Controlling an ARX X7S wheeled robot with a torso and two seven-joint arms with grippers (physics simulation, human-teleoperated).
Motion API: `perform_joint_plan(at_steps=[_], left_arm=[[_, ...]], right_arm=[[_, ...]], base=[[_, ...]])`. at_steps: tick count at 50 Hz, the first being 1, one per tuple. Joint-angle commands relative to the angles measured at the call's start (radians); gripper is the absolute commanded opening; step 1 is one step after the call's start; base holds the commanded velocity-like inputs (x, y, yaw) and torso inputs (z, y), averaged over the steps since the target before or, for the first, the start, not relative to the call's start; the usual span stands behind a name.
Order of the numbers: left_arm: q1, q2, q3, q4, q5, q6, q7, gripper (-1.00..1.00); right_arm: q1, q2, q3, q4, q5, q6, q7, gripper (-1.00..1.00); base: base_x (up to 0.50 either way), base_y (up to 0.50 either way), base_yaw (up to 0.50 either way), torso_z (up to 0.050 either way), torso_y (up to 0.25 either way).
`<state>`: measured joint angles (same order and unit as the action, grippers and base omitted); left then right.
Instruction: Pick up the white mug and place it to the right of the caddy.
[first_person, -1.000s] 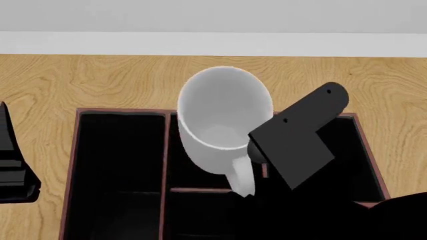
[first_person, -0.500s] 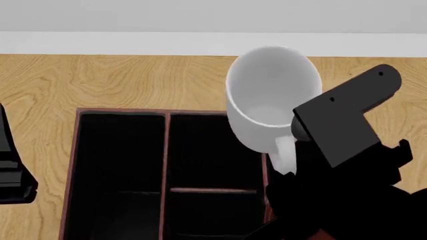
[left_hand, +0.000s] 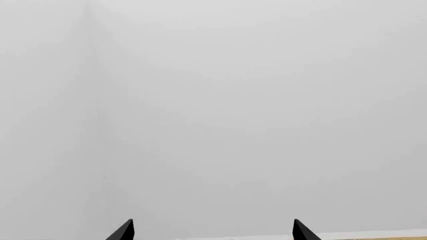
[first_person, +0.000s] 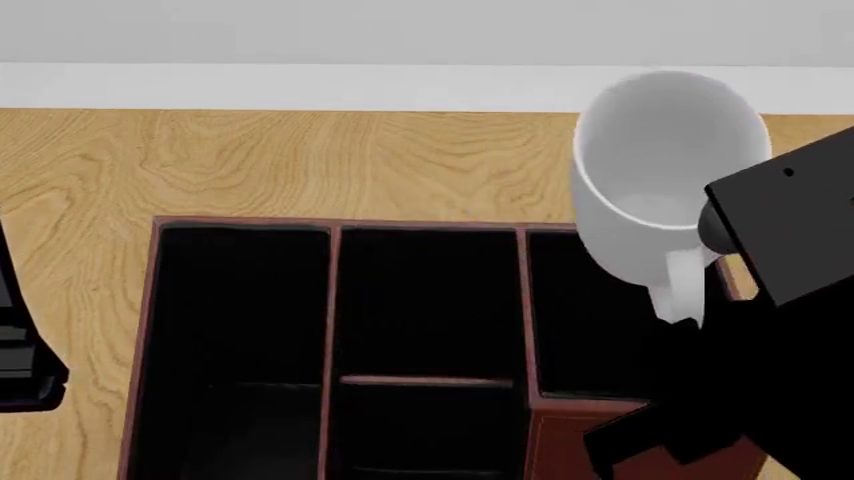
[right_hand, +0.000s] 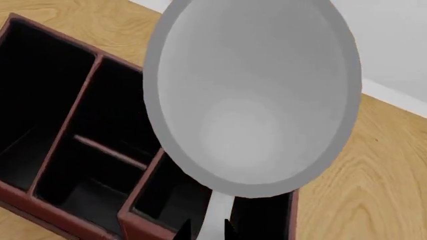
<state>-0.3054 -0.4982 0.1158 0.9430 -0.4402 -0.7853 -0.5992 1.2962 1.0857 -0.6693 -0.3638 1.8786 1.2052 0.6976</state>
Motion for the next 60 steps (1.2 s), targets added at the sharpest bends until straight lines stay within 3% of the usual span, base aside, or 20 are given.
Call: perform_joint_plan(at_steps=[1, 60], left_arm=[[0.005, -0.006, -0.004, -0.008, -0.005, 0.014, -0.001, 1.0], [0.003, -0.027, 0.014, -0.017, -0.014, 0.042, -0.026, 1.0]], right_arm=[[0.01, 0.038, 0.009, 0.027, -0.036, 0.013, -0.006, -1.0], [-0.068, 0.133, -0.014, 0.201, -0.249, -0.039, -0.111, -1.0]], base=[[0.0, 0.0, 0.0, 0.0, 0.0], [0.0, 0.0, 0.0, 0.0, 0.001]])
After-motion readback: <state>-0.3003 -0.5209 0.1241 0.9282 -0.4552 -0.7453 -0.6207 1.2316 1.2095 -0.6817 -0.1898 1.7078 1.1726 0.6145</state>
